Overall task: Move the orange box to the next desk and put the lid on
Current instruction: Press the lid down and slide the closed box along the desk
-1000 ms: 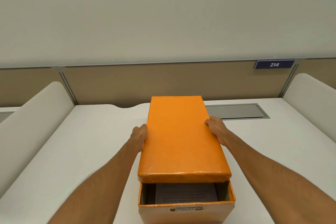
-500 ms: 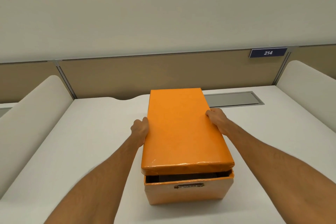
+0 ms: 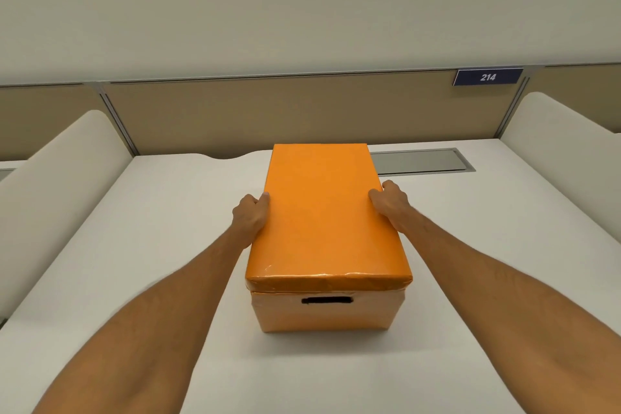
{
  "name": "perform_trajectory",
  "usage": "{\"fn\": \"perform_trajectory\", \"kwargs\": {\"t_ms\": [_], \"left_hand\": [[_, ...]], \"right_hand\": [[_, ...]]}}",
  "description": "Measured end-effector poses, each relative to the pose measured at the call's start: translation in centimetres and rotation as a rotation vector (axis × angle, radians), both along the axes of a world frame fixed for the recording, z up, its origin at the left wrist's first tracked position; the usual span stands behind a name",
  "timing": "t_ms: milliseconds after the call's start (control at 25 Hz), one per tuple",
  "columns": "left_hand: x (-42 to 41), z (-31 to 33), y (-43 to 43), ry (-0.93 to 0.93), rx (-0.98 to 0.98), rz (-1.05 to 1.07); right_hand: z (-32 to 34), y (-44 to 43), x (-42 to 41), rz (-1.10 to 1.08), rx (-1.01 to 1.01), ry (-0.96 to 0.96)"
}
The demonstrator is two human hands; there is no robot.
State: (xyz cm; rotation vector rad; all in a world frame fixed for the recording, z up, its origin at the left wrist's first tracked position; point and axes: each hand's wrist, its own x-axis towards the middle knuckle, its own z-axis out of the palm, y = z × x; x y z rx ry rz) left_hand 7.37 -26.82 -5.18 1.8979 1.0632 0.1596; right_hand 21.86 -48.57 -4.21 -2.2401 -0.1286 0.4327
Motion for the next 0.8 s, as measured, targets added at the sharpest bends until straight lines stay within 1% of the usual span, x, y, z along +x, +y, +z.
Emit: {"fn": "perform_trajectory", "kwargs": {"t_ms": [80,200,320,440,520,680,720,800], "left_hand": [[-0.8,0.0,-0.5,0.019,0.023,-0.043],[-1.9,-0.1,-1.2,0.045,0.062,-0.079],[-2.6,-0.1,-2.0,0.084,0.113,-0.087],[-2.9,-0.2,-2.8,0.151,0.165,-0.084],[-3.2,-0.1,-2.9,0.160,0.097,-0.081],[-4.4,0.2,-2.2,0.041,-0.231,-0.030],[-4.7,0.1,-2.1,0.012,-0.269,-0.031],[-4.9,-0.1,-2.2,-0.037,-0.287,-0.031]], "right_hand": [[0.0,-0.5,-1.0,0.020,-0.016,-0.008],[-0.4,-0.8,-2.5,0.059,-0.100,-0.058],[-0.8,-1.0,-3.7,0.082,-0.191,-0.098],[-1.1,-1.2,-4.7,0.088,-0.239,-0.127],[-1.3,-1.5,-5.3,0.090,-0.245,-0.143],[-1.7,-2.2,-5.9,0.106,-0.218,-0.184],[-1.8,-2.3,-5.9,0.100,-0.202,-0.193],[-1.7,-2.4,-5.6,0.094,-0.159,-0.184]]}}
